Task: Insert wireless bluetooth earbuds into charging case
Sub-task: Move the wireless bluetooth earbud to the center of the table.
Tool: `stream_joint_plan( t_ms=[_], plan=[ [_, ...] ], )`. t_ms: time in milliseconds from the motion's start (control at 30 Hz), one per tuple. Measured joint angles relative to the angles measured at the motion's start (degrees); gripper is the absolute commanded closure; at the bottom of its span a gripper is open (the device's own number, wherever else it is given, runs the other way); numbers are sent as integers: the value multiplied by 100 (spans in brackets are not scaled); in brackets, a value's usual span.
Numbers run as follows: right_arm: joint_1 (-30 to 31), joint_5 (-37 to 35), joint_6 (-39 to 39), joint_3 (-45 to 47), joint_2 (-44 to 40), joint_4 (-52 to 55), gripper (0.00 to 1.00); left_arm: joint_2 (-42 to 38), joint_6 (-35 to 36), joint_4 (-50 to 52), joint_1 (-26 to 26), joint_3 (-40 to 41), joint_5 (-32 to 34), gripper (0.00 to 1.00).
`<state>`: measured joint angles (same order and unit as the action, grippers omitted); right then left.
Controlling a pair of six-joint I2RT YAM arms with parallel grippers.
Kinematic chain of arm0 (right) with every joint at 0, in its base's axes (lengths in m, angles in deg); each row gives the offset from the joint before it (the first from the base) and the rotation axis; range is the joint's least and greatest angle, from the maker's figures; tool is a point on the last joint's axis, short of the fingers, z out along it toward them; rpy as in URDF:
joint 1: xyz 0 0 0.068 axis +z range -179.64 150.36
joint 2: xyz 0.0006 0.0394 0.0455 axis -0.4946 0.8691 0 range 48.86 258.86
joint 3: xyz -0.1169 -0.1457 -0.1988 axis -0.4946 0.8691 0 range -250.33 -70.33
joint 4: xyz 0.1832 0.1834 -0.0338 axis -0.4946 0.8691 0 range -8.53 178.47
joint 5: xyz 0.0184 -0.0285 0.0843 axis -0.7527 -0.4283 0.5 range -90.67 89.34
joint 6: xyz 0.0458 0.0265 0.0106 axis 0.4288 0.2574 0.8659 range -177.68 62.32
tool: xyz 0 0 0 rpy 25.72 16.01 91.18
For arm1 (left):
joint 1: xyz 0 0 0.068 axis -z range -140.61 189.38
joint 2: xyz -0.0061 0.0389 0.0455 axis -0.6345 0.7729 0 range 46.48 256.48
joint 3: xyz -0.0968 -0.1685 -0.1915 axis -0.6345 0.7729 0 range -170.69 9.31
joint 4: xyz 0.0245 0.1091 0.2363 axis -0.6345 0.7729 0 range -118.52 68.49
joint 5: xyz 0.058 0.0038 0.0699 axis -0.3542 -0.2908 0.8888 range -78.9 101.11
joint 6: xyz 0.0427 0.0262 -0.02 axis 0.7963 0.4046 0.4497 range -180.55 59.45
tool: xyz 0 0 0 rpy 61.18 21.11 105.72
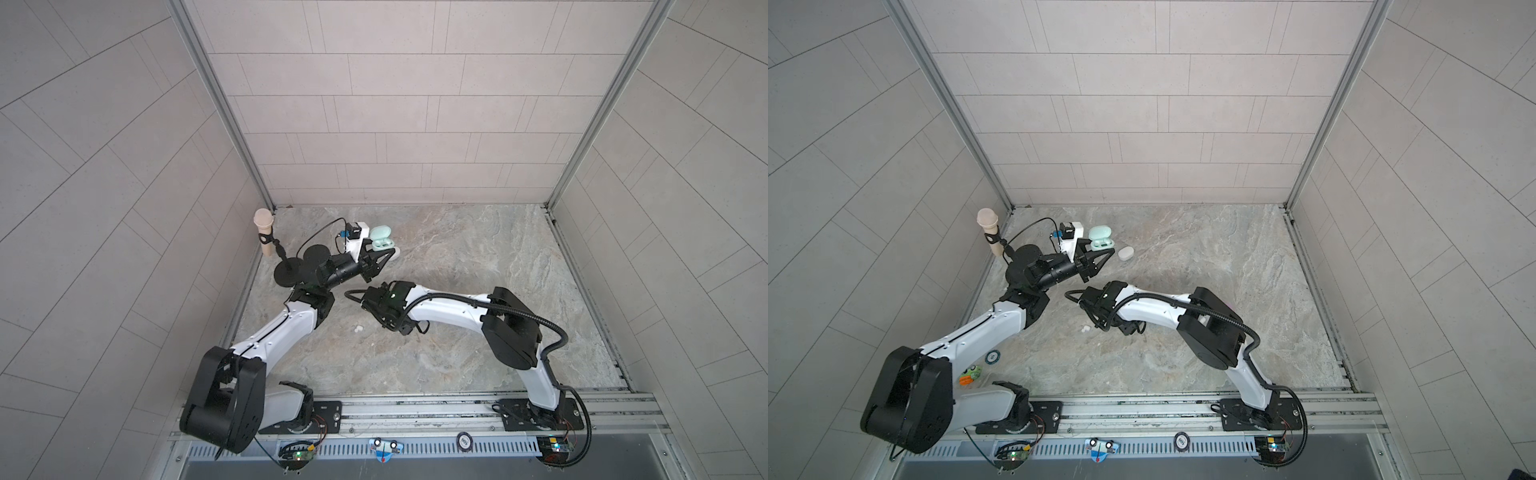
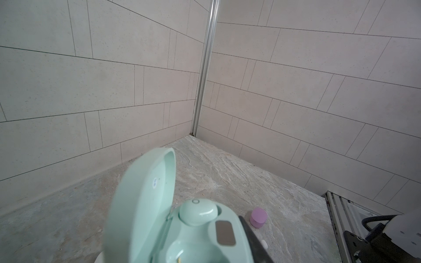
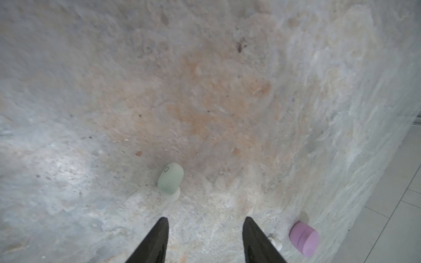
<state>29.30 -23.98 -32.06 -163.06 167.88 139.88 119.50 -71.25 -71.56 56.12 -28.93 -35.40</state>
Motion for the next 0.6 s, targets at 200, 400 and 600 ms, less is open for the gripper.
stream_joint_plan(
  t_ms=[200,400,600],
  plan=[
    [-103,-28,0,188,-278,-33,44,0,-4,0,0,0,2,92],
    [-175,505,17,520,-627,-271,44,-57,-39,4,0,61,70,92],
    [-535,1176,68,992,-1303,-302,43,-380,-48,42,-2,398,299,92]
  ],
)
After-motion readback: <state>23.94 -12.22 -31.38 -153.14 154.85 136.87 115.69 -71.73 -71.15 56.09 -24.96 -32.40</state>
